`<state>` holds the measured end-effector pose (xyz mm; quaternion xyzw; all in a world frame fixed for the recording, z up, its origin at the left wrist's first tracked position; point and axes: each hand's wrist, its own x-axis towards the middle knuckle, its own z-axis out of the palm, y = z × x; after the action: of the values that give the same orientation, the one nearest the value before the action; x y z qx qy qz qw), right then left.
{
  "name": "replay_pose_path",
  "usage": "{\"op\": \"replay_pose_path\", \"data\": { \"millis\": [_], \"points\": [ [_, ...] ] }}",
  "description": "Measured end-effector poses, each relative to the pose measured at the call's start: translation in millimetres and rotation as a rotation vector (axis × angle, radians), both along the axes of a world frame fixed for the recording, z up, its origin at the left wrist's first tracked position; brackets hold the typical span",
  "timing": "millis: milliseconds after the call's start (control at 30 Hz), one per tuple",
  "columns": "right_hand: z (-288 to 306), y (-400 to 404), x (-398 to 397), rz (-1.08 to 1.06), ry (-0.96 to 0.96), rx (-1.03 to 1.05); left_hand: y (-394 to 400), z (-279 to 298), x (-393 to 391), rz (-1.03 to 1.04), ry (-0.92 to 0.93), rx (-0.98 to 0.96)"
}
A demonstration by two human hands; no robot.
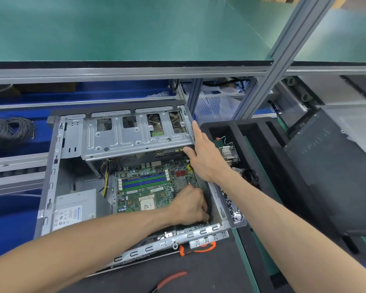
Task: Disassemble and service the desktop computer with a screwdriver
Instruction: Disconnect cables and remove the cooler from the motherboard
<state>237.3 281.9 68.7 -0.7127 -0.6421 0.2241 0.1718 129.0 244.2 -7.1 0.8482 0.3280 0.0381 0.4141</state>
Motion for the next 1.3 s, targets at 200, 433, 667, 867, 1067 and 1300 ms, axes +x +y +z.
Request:
{"op": "replay_pose_path", "data": {
  "millis": [200, 433, 667, 867, 1067, 1300],
  "points": [
    [-1.2, 0.9, 0.7, 0.001, 0.008, 0.002, 7.3, 3.5, 0.4, 0.028, 0.002, -0.142],
    [0.2, 0.3, 0.7, 0.005, 0.009, -0.005, 1.5, 1.6, 0.8, 0.002, -0.014, -0.016],
    [-0.6, 0.8, 1.4, 0.007, 0.010, -0.002, 2.0, 3.7, 0.8, 0.006, -0.016, -0.028],
    [-1.9, 0.9, 1.9, 0.009, 0.016, -0.005, 3.7, 1.4, 2.4, 0.016, -0.005, -0.031],
    [-2.8, 1.2, 2.8, 0.003, 0.020, -0.007, -1.4, 1.1, 3.2, 0.004, 0.031, 0.063],
    [-5.8, 2.6, 3.3, 0.001, 0.034, -0.006, 6.1, 1.4, 3.4, 0.058, 0.033, -0.099]
  ]
}}
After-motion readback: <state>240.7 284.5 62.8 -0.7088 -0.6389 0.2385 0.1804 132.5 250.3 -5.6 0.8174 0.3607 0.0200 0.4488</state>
